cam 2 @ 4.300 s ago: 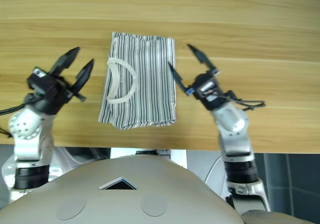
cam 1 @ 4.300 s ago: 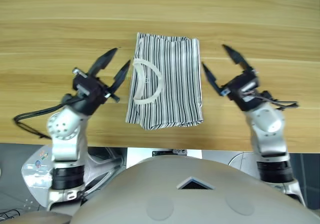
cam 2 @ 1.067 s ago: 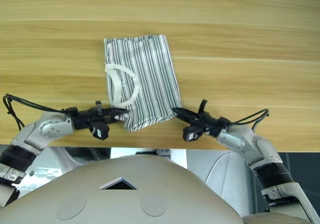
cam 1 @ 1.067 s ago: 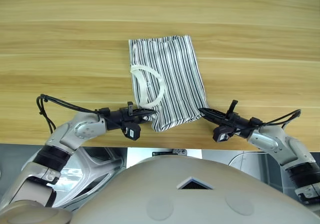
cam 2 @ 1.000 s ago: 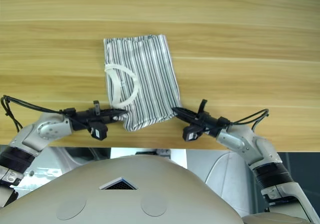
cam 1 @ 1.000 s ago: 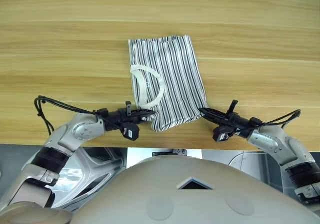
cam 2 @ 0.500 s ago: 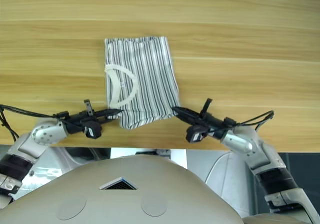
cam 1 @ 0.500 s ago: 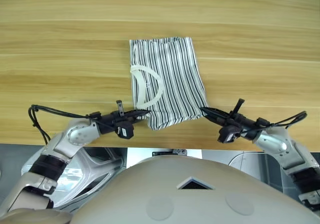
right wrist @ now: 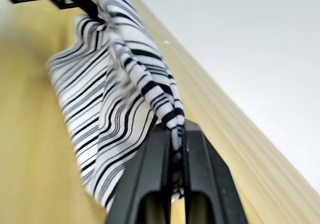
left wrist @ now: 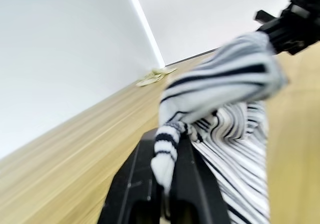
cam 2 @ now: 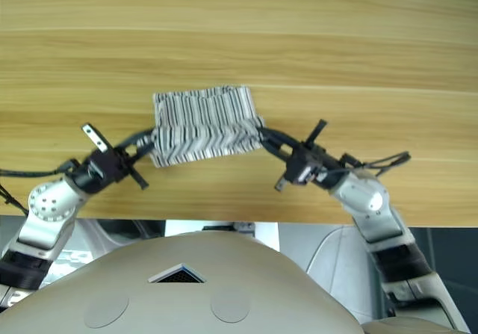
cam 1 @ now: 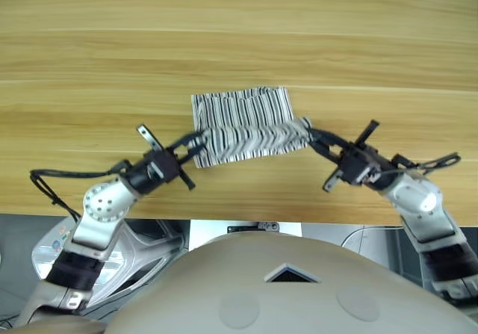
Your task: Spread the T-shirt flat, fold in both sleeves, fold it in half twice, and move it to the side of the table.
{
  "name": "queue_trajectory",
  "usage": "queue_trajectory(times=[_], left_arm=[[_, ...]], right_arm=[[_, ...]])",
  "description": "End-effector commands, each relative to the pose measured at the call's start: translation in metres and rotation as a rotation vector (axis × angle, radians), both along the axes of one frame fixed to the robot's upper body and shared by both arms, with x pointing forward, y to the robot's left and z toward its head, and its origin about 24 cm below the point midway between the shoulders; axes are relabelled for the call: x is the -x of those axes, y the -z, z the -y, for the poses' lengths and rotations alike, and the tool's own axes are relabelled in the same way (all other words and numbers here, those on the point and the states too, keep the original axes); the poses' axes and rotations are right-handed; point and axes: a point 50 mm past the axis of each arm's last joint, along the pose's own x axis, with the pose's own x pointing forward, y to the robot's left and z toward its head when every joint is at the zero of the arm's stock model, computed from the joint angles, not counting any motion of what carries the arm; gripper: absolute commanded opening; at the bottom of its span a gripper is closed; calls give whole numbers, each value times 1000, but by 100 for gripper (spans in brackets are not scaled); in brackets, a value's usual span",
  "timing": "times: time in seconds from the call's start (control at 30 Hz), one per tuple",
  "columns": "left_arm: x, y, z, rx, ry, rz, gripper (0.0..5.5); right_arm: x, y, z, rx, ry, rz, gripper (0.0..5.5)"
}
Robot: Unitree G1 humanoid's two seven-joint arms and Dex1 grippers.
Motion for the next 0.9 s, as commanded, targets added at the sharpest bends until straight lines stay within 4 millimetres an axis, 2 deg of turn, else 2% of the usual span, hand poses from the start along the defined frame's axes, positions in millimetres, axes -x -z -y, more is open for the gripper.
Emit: queue_trajectory(times=[0.03, 0.17, 0.3, 0.33, 0.37, 0.5, 0.7, 0.77, 0.9], left_arm=[[-19, 24, 0, 3, -152, -128, 5], [-34, 42, 6, -6, -246, -217, 5], [-40, 53, 14, -13, -265, -262, 5], [-41, 54, 14, -7, -278, -269, 5], [-43, 55, 13, 6, -289, -278, 39], [-39, 50, 14, 67, -278, -284, 100], [-26, 24, 3, 302, -291, -251, 192], [-24, 20, -5, 375, -325, -254, 225], [-29, 28, -35, 445, -552, -289, 294]], right_arm=[[-34, 4, -12, -59, 72, -33, 8], [-60, 11, -26, -104, 121, -66, 8], [-69, 19, -37, -116, 129, -86, 8], [-73, 23, -38, -110, 145, -95, 44], [-75, 27, -39, -106, 155, -103, 51], [-86, 33, -40, -110, 232, -105, 125], [-98, 37, -30, -170, 401, -95, 130], [-99, 36, -28, -193, 425, -92, 130], [-99, 33, -22, -231, 481, -82, 130]])
